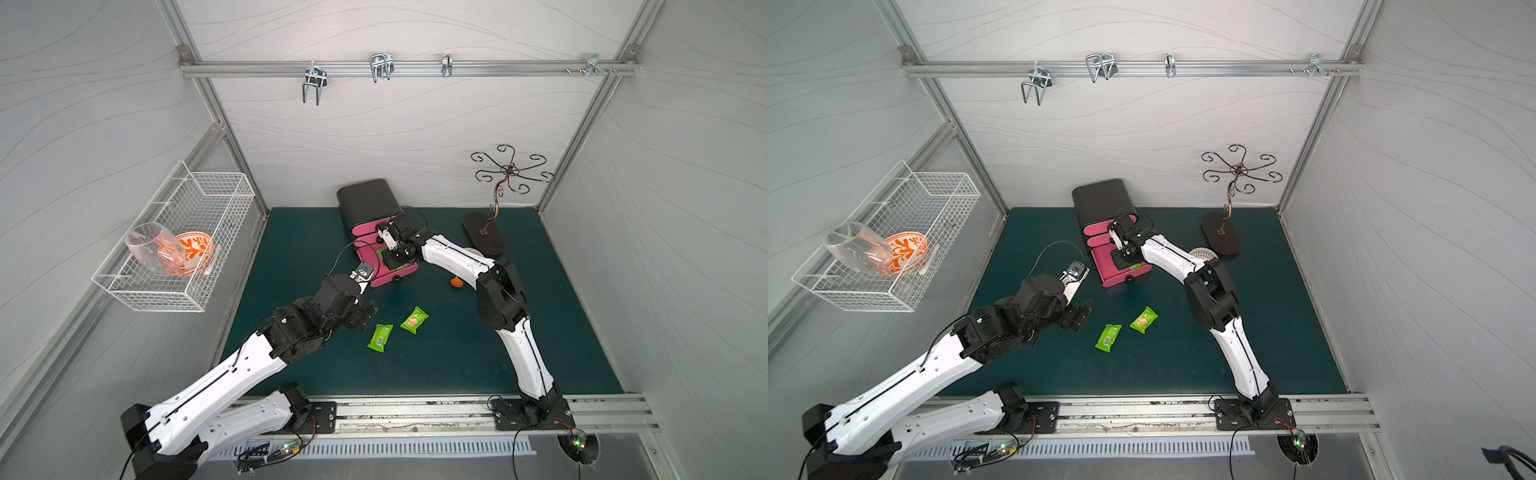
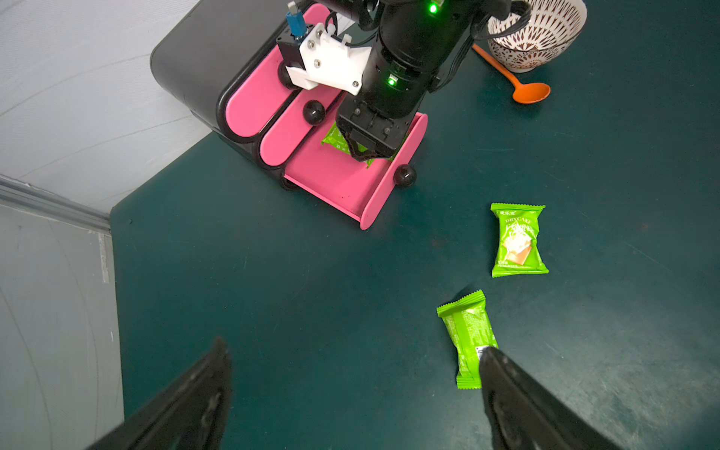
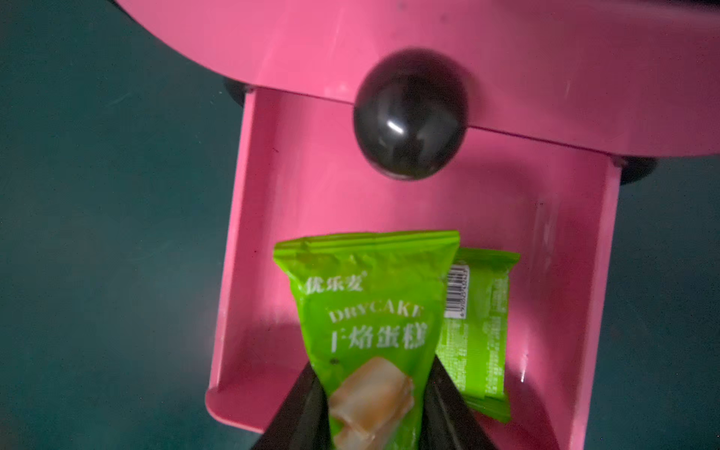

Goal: Place the cookies into the drawer by color
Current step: Place the cookie in the drawer.

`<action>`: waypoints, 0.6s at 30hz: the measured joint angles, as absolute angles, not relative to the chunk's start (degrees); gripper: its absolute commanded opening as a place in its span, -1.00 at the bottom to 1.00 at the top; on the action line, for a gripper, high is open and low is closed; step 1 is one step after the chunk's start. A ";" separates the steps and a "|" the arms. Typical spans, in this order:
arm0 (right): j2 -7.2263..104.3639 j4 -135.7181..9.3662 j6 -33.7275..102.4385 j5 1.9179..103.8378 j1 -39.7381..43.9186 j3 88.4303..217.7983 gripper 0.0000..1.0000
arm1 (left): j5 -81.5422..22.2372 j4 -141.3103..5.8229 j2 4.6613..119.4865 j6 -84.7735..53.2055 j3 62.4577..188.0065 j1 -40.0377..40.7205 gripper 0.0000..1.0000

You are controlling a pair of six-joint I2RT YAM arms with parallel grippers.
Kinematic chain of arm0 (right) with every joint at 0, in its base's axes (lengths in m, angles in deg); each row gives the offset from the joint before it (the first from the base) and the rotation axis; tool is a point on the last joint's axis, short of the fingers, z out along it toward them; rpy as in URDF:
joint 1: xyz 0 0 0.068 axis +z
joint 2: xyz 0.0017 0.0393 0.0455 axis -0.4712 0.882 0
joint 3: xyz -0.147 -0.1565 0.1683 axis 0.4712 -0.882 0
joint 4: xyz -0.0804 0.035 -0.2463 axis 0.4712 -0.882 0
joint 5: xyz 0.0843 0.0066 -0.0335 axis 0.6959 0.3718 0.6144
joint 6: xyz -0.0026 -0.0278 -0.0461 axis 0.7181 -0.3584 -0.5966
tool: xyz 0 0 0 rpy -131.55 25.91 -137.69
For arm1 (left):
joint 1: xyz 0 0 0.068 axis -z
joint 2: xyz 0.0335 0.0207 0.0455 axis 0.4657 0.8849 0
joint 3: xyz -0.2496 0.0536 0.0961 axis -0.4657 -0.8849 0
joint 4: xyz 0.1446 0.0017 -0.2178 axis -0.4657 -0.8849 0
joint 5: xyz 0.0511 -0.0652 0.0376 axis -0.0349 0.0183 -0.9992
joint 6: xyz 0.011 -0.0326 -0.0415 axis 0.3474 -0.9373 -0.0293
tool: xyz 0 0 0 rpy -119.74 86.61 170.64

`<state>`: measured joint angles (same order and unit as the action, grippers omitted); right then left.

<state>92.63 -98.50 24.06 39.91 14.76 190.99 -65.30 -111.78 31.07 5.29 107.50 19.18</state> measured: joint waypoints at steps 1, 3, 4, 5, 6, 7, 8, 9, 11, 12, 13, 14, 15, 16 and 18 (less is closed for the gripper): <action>92.96 -98.65 24.09 40.06 14.74 191.06 -0.20 | -65.28 -111.78 31.07 5.25 107.50 19.18 0.99; 93.68 -98.80 24.24 40.37 14.69 191.12 -0.14 | -65.30 -111.78 31.07 5.23 107.50 19.18 0.99; 94.09 -98.87 24.33 40.56 14.69 191.12 -0.11 | -65.28 -111.78 31.07 5.21 107.50 19.18 0.99; 94.57 -99.04 24.52 40.76 14.67 191.23 -0.07 | -65.28 -111.78 31.07 5.16 107.50 19.18 0.99; 95.01 -99.24 24.63 40.93 14.67 191.43 -0.03 | -65.28 -111.80 31.07 5.08 107.50 19.18 0.99; 95.27 -99.57 24.65 40.98 14.67 191.54 0.00 | -65.28 -111.80 31.07 5.01 107.50 19.18 0.99; 95.47 -99.79 24.68 41.04 14.67 191.65 0.03 | -65.28 -111.80 31.07 4.86 107.50 19.18 0.99; 95.49 -99.87 24.70 41.09 14.67 191.65 0.04 | -65.28 -111.82 31.05 4.75 107.50 19.18 0.99; 95.45 -99.96 24.76 41.11 14.67 191.67 0.04 | -65.28 -111.82 30.96 4.62 107.50 19.18 0.99; 95.45 -99.94 24.85 41.11 14.67 191.67 0.04 | -65.28 -111.80 30.87 4.57 107.50 19.18 0.99; 95.38 -99.96 24.92 41.09 14.67 191.58 0.04 | -65.28 -111.80 30.81 4.46 107.50 19.18 0.99; 95.14 -99.94 24.96 41.04 14.69 191.25 0.04 | -65.28 -111.80 30.81 4.42 107.50 19.18 0.99; 94.68 -99.90 25.03 40.98 14.69 190.62 0.04 | -65.28 -111.80 30.81 4.42 107.50 19.18 0.99; 93.74 -99.94 25.11 40.91 14.74 189.55 0.04 | -65.28 -111.80 30.81 4.40 107.50 19.18 0.99; 91.03 -99.79 25.33 40.74 14.85 186.77 0.05 | -65.26 -111.78 30.83 4.40 107.50 19.18 0.99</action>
